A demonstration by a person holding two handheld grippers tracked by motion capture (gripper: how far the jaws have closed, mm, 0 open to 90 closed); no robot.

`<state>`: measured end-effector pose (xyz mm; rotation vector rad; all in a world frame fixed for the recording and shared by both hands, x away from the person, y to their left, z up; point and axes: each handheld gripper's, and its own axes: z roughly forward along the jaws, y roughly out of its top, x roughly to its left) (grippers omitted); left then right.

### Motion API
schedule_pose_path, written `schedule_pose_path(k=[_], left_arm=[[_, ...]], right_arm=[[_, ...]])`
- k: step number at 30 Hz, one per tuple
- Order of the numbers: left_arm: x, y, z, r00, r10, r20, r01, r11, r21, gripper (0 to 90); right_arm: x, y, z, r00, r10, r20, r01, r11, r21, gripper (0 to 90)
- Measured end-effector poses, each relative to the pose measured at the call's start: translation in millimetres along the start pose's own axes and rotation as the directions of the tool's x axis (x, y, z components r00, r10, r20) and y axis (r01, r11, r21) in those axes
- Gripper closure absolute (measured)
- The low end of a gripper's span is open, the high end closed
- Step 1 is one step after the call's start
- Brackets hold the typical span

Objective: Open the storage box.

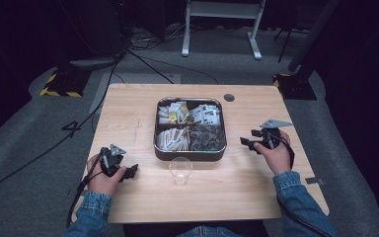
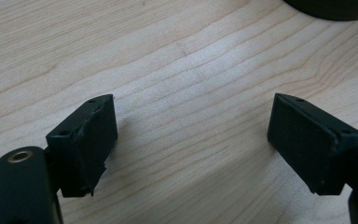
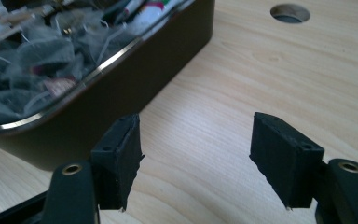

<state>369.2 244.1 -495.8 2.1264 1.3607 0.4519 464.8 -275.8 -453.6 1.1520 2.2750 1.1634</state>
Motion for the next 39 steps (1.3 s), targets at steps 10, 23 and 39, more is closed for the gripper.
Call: schedule_pose_path(k=[10,23,39], left_arm=[[0.8,1.1,12.6,0.9999,-0.001,0.011,0.001,0.9986,-0.053,2.4],[3.5,7.6,17.7,0.9997,0.018,0.017,-0.017,0.9986,-0.049,0.0],[2.5,8.0,17.9,0.9999,0.009,0.006,-0.009,0.9989,-0.047,0.1]], right_arm=[[20.0,34.8,-1.7,0.9995,0.03,0.009,-0.029,0.999,-0.033,34.5],[65.5,83.6,27.1,0.9979,-0.044,-0.047,0.042,0.998,-0.048,36.0],[101.7,111.4,77.5,0.9923,-0.063,-0.107,0.064,0.998,0.004,45.1]])
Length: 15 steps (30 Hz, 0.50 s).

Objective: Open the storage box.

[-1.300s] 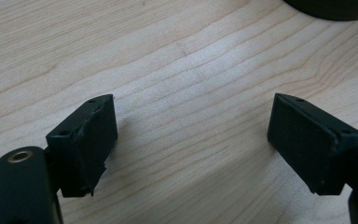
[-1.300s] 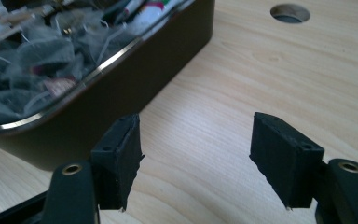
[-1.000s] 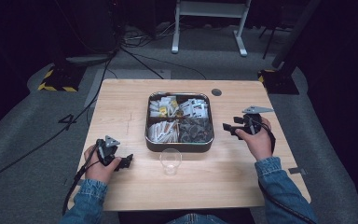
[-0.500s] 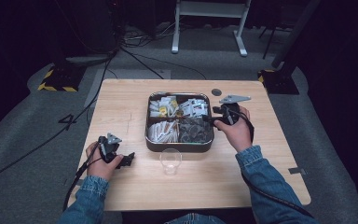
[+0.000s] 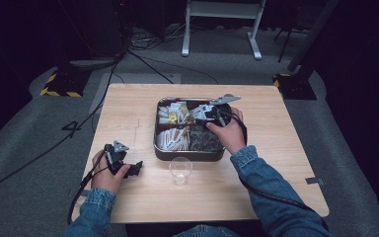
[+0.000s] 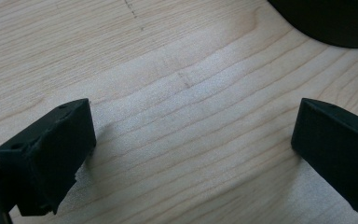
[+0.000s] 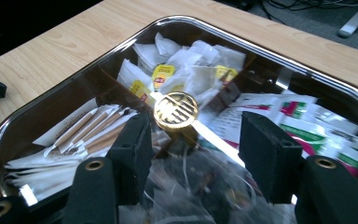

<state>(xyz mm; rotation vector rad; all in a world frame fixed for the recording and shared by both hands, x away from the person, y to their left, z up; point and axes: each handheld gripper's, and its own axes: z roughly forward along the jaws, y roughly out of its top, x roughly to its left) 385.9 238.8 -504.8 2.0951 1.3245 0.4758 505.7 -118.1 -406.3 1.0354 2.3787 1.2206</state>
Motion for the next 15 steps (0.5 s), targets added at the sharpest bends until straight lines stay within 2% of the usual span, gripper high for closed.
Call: schedule_pose_path(k=[8,12,15], left_arm=[[-1.7,-0.4,-0.1,0.9999,-0.012,-0.005,0.012,0.9999,0.0,0.1],[-1.7,-0.4,-0.1,0.9999,-0.013,-0.005,0.013,0.9999,0.0,0.1],[-1.7,-0.2,0.0,0.9999,-0.013,-0.004,0.013,0.9999,0.0,0.0]], right_arm=[[11.0,4.0,34.4,0.9999,-0.01,-0.011,0.01,0.999,0.046,47.9],[14.7,2.8,47.6,1.0,-0.008,0.0,0.008,0.998,0.062,49.9],[15.4,0.0,55.4,0.9991,-0.028,0.032,0.026,0.996,0.082,58.2]])
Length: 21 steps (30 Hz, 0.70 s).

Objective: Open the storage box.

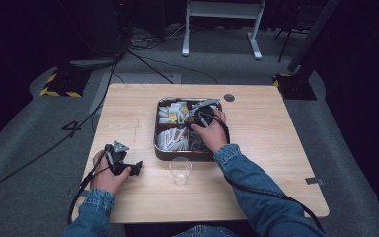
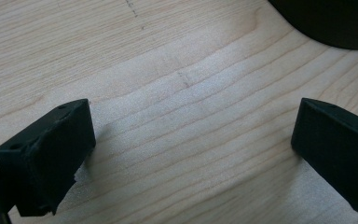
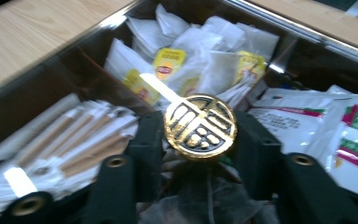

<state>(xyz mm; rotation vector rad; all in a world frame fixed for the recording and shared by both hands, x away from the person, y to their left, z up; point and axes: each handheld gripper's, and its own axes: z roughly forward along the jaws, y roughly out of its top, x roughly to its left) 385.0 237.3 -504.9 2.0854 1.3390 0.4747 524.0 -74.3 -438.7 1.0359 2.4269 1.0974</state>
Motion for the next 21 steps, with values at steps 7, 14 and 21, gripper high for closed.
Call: schedule_pose_path(k=[7,14,21], left_arm=[[0.0,0.0,0.0,1.0,0.0,0.0,0.0,1.0,0.0,0.1],[0.0,0.0,0.0,1.0,0.0,0.0,0.0,1.0,0.0,0.1],[0.0,0.0,0.0,1.0,-0.001,0.0,0.001,1.0,0.0,0.1]], right_arm=[[2.1,-3.5,1.4,0.9994,-0.024,0.025,0.024,0.999,-0.026,58.7],[3.2,-3.9,1.2,0.9993,-0.016,0.034,0.017,0.999,-0.029,58.7],[4.5,-4.0,1.0,0.9987,-0.018,0.047,0.019,0.999,-0.032,58.8]])
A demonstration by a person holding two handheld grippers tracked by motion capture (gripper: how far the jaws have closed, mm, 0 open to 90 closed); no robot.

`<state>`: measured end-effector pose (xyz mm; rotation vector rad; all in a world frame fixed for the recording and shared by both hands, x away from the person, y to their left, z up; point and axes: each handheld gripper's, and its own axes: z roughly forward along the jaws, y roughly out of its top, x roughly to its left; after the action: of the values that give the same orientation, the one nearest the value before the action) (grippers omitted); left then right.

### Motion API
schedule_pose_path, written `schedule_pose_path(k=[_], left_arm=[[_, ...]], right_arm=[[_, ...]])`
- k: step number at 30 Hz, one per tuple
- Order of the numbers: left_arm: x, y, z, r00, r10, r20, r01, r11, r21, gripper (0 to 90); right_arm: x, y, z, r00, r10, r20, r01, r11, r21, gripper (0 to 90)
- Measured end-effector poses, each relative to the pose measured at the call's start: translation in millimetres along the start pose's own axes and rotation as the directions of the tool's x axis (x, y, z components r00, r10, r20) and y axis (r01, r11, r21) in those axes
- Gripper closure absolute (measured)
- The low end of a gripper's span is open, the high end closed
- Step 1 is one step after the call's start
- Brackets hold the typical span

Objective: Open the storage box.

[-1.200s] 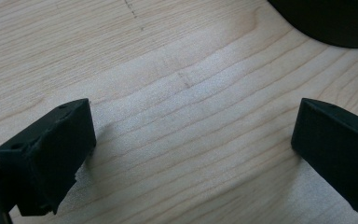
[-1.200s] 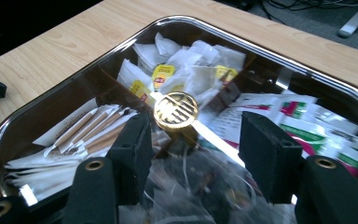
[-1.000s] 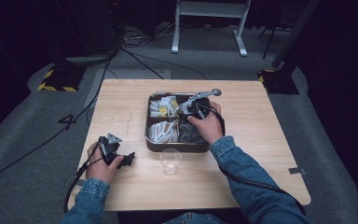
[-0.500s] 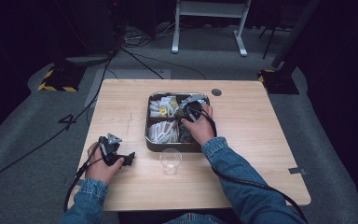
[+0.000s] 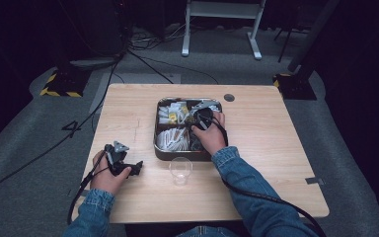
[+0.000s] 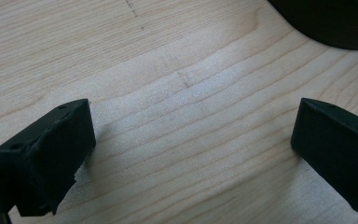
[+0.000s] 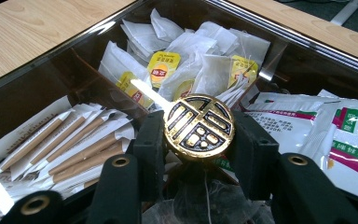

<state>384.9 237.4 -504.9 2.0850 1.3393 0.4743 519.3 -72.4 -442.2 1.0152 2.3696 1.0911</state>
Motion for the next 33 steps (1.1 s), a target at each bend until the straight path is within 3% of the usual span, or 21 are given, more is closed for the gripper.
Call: schedule_pose_path(k=[11,22,33], left_arm=[[0.7,1.3,1.1,1.0,-0.001,0.002,0.001,1.0,-0.001,0.2],[1.7,3.5,2.8,1.0,-0.003,-0.001,0.003,1.0,0.001,0.3],[1.7,3.5,2.8,1.0,-0.002,-0.001,0.002,1.0,0.001,0.3]], right_arm=[[-1.2,2.8,-5.0,1.0,0.01,0.001,-0.01,0.999,-0.03,59.0],[-8.3,22.4,-37.4,0.9999,0.012,-0.008,-0.013,0.994,-0.107,59.0],[-18.3,24.6,-62.5,0.9999,0.01,-0.013,-0.012,0.99,-0.14,59.0]])
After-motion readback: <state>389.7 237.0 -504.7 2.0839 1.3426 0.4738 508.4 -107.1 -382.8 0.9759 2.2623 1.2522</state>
